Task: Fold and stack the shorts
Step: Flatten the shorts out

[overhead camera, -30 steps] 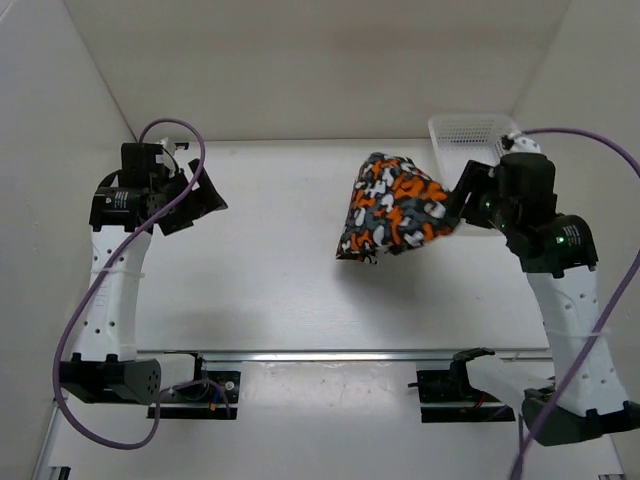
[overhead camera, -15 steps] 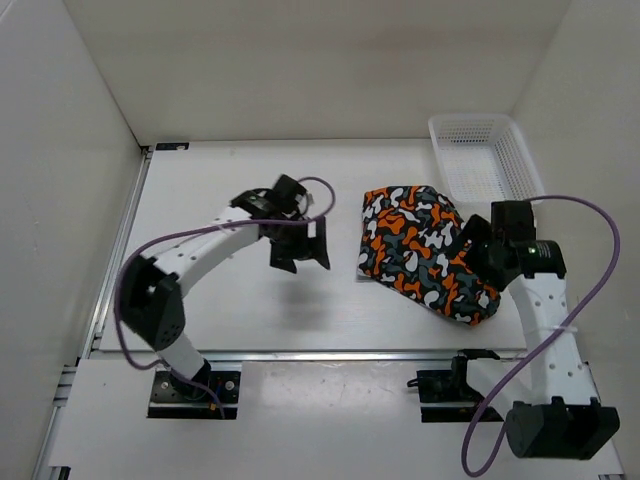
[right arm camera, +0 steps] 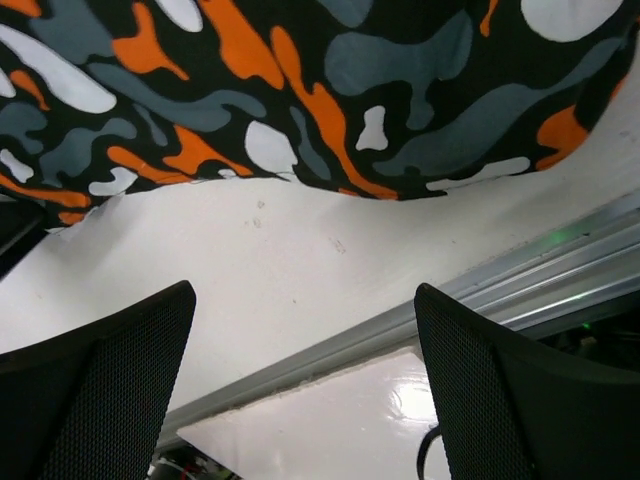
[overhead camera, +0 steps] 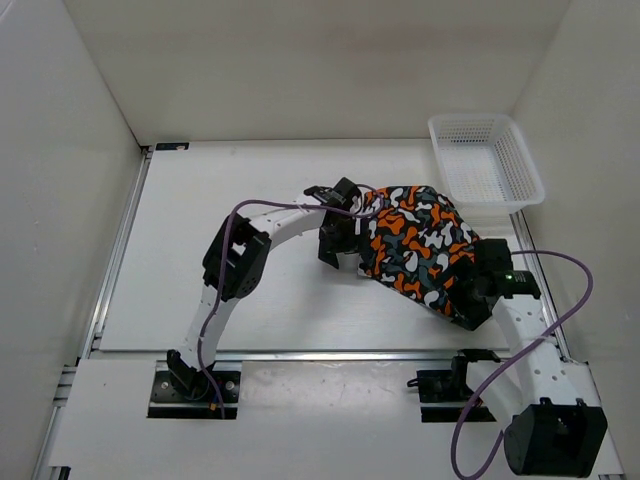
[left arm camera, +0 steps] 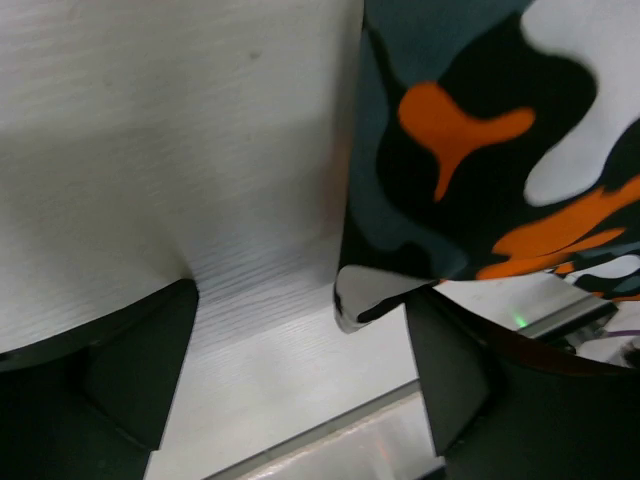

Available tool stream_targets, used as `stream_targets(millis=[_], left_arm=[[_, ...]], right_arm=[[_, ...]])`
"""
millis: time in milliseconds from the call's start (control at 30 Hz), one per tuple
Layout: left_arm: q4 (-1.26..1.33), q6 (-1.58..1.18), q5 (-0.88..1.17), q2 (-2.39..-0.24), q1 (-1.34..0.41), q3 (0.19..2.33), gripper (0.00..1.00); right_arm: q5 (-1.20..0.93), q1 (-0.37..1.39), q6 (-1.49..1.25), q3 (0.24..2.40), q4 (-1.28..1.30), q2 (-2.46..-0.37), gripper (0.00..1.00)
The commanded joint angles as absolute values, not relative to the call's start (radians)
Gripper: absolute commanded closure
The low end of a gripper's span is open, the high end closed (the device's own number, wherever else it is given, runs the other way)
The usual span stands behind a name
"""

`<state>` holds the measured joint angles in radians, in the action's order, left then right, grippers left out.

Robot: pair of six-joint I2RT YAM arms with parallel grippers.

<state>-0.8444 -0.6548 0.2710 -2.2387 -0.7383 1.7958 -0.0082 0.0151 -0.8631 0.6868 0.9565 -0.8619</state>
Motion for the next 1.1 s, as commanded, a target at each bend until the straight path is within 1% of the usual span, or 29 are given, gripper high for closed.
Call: stream_targets(millis=[0, 33, 100, 133, 167, 233, 267, 300, 367, 400, 433, 567, 600, 633, 667, 700, 767, 800, 833, 900, 933, 1000, 1033, 1067], left_arm=[[-0.831, -0.649, 0.284, -2.259, -0.736, 1.887, 0.08], [-0.831, -0.649, 0.299, -2.281, -0.736, 1.899, 0.12], [-0.831, -0.660, 0.299, -2.293, -0.736, 1.899, 0.22], [-0.831, -0.660, 0.299, -2.293, -0.736, 1.910, 0.39], [-0.831, -0.660, 0.299, -2.293, -0.736, 1.910, 0.50], [-0.831, -0.660, 0.299, -2.283, -0.736, 1.921, 0.81], [-0.831, -0.660, 0.299, -2.267, -0.726, 1.921, 0.90], [-0.831, -0.660, 0.299, -2.257, -0.726, 1.921, 0.90], [-0.831, -0.660, 0.299, -2.214, -0.697, 1.921, 0.90], [-0.831, -0.650, 0.299, -2.198, -0.696, 1.921, 0.90], [-0.831, -0.650, 0.299, -2.181, -0.680, 1.930, 0.90], [-0.870, -0.620, 0.266, -2.094, -0.626, 1.965, 0.90], [-0.924, -0.608, 0.249, -2.080, -0.599, 1.989, 0.90], [-0.964, -0.582, 0.226, -2.068, -0.582, 2.067, 0.90], [-1.009, -0.568, 0.184, -2.068, -0.565, 2.124, 0.90], [-1.110, -0.552, 0.164, -2.068, -0.531, 2.261, 0.90], [-1.201, -0.503, 0.134, -2.080, -0.506, 2.402, 0.90], [-1.236, -0.489, 0.133, -2.080, -0.486, 2.457, 0.90], [-1.282, -0.479, 0.133, -2.063, -0.477, 2.515, 0.90], [-1.292, -0.469, 0.101, -2.010, -0.462, 2.475, 0.90], [-1.292, -0.460, 0.086, -1.940, -0.462, 2.380, 0.90], [-1.301, -0.449, 0.016, -1.863, -0.462, 2.260, 0.90], [-1.301, -0.449, -0.006, -1.788, -0.462, 2.197, 0.87], [-1.301, -0.449, -0.021, -1.754, -0.462, 2.066, 0.63]], right_arm=[[-0.034, 0.012, -0.954, 0.635, 0.855, -0.885, 0.06], [-0.022, 0.012, -0.969, 0.626, 0.841, -0.885, 0.06], [-0.002, 0.012, -0.980, 0.606, 0.795, -0.913, 0.09], [0.030, 0.012, -0.989, 0.589, 0.782, -0.913, 0.12], [0.043, 0.012, -0.989, 0.578, 0.741, -0.929, 0.17], [0.084, 0.012, -0.989, 0.569, 0.703, -0.963, 0.24], [0.121, 0.012, -0.973, 0.558, 0.659, -0.979, 0.36], [0.138, 0.012, -0.973, 0.558, 0.640, -1.014, 0.46], [0.149, 0.012, -0.945, 0.587, 0.611, -1.054, 0.73], [0.149, 0.026, -0.945, 0.627, 0.598, -1.092, 0.94], [0.149, 0.043, -0.945, 0.652, 0.580, -1.109, 1.00], [0.193, 0.165, -0.922, 0.851, 0.561, -1.184, 1.00], [0.207, 0.205, -0.899, 0.906, 0.561, -1.225, 1.00], [0.218, 0.221, -0.887, 0.963, 0.561, -1.247, 1.00], [0.227, 0.232, -0.874, 1.086, 0.575, -1.287, 1.00], [0.227, 0.248, -0.841, 1.151, 0.575, -1.304, 1.00], [0.244, 0.279, -0.807, 1.274, 0.595, -1.328, 1.00], [0.258, 0.290, -0.775, 1.372, 0.604, -1.341, 1.00], [0.268, 0.299, -0.763, 1.411, 0.623, -1.341, 1.00], [0.279, 0.322, -0.753, 1.454, 0.632, -1.322, 1.00], [0.279, 0.322, -0.743, 1.444, 0.643, -1.307, 1.00], [0.279, 0.359, -0.727, 1.392, 0.643, -1.238, 1.00], [0.293, 0.374, -0.712, 1.355, 0.643, -1.212, 1.00], [0.293, 0.406, -0.703, 1.262, 0.643, -1.160, 1.00]])
